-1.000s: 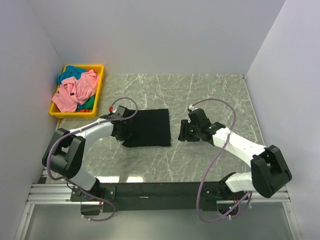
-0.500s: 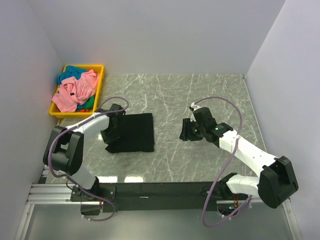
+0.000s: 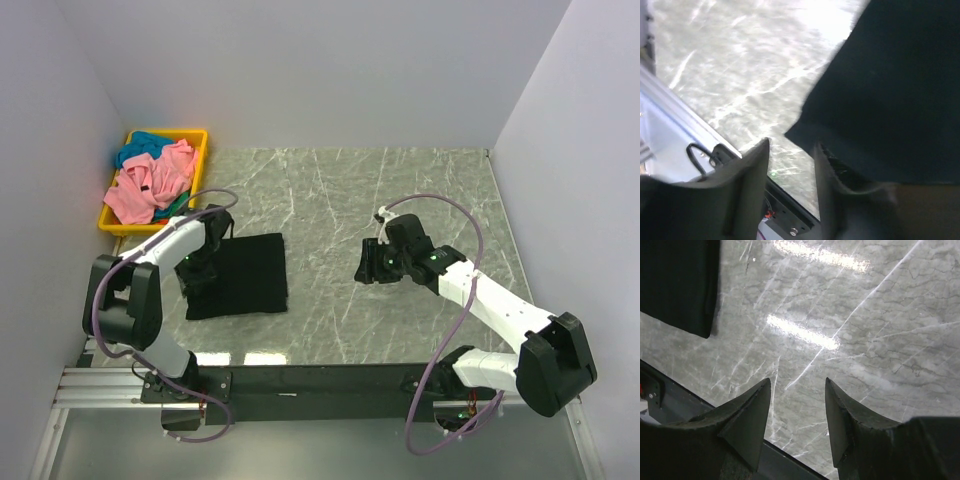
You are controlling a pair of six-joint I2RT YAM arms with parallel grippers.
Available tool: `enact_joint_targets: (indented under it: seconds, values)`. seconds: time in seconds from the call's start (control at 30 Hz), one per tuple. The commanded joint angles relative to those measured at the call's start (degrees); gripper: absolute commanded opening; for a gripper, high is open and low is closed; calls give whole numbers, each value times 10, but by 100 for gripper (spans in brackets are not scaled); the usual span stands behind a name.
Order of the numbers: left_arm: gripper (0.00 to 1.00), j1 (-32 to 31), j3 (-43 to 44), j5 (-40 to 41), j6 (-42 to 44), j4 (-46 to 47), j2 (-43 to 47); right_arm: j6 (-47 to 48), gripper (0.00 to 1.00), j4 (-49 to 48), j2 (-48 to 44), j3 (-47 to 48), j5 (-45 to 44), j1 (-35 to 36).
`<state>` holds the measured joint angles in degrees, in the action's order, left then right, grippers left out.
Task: Fold and stack the t-shirts
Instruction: Neatly place the folded tshirt to the corner
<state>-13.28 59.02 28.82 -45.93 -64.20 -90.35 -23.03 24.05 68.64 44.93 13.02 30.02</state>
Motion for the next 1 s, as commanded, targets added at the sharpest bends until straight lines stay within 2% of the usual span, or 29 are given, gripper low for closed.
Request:
enact_joint_targets:
  seconds: [0.0, 0.07, 0.1, 0.17, 0.2, 0.27, 0.3, 0.4, 0.6, 0.77, 0.97]
  values:
    - [49, 9, 20, 52, -2, -43, 11, 7, 55, -16, -21, 4, 7, -3]
    - [56, 8, 31, 52, -7, -44, 17, 8, 55, -15, -26, 3, 2, -4]
    - [67, 4, 36, 43, -8, -44, 29, 8, 55, -14, -28, 2, -1, -4]
    - [78, -7, 63, 43, -18, -53, 40, 8, 55, -11, -35, 2, -9, -4]
    - [85, -36, 74, 49, -25, -58, 46, 7, 55, -10, -39, 2, -12, -3]
    - [87, -78, 113, 55, -62, -78, 42, 5, 54, -11, -43, 1, -24, -3]
    - [87, -123, 127, 55, -77, -83, 29, 4, 54, -9, -45, 1, -30, -4]
    - [84, -203, 169, 42, -124, -76, -23, -4, 55, -3, -58, 0, -65, -4]
    - [72, -302, 294, 48, -130, -65, -190, -18, 56, 6, -78, -9, -99, -5]
    - [63, -325, 387, 49, -117, -68, -293, -22, 56, 11, -89, -15, -101, -4]
    - [58, -335, 401, 40, -105, -41, -333, -21, 56, 13, -95, -19, -105, -6]
